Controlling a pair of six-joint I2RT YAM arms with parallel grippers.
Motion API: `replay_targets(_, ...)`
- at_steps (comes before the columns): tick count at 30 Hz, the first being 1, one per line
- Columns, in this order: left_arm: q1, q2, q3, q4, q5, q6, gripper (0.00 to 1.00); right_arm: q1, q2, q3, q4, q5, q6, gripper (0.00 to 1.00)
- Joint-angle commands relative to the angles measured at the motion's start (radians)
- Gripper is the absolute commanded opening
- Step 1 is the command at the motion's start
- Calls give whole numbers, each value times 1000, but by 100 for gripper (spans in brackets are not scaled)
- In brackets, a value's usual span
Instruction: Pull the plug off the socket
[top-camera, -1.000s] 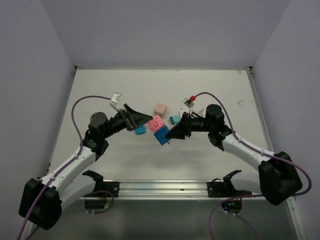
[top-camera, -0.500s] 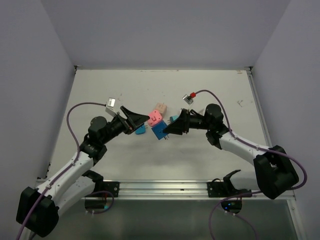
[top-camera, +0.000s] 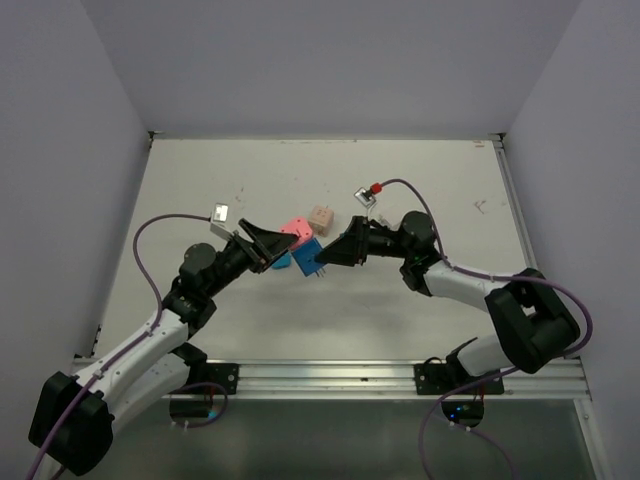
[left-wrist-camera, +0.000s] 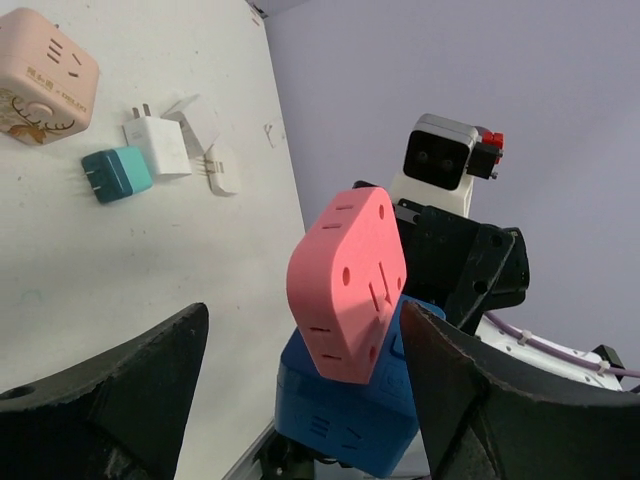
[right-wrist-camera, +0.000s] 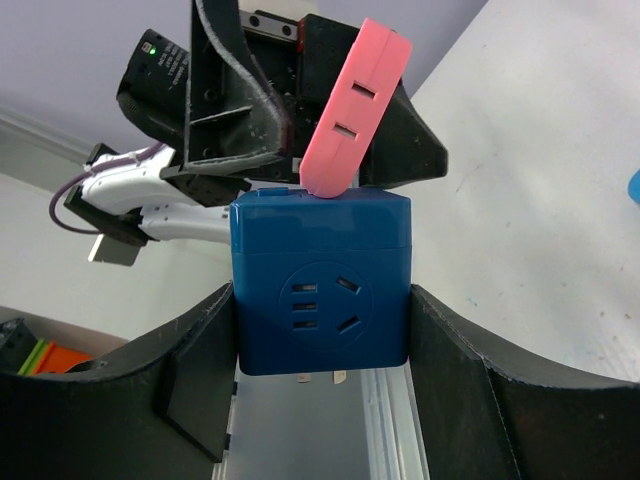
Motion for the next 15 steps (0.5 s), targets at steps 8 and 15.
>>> replay_targets(8, -6, -4, 3, 154, -83, -17, 72, 63, 34, 61, 111, 36, 11, 0)
replay_targets(15, -6, -32, -9, 156, -104, -3, 54, 66, 43, 52, 108, 41, 3, 0)
